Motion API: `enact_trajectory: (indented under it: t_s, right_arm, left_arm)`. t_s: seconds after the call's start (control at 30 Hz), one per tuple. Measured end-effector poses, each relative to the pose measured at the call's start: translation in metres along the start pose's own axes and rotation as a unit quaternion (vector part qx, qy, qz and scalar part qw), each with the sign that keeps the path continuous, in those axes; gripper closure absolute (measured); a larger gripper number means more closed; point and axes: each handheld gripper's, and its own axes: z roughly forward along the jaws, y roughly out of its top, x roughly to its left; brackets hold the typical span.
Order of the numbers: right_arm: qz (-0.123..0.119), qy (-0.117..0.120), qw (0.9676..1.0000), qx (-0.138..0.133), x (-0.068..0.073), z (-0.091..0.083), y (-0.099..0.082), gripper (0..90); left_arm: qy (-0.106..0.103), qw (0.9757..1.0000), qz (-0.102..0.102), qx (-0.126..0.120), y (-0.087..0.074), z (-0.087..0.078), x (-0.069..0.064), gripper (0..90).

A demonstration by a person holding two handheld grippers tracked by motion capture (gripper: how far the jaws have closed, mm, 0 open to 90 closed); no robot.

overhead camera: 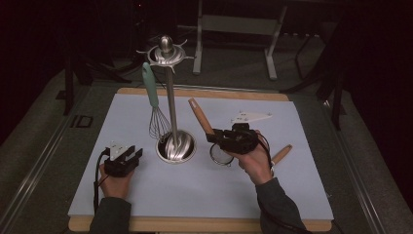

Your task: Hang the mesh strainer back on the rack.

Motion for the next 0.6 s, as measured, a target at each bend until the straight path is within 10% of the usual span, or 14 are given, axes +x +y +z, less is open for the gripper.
enact_trajectory:
  t_s: [0.6]
  right_arm:
    - [-0.028,0.015,0.9982,-0.050,0.021,-0.023,0.028,72.1]
  left_arm:
    - [0.001,1.0000,0.000,0.000,0.000,0.000,0.000,64.0]
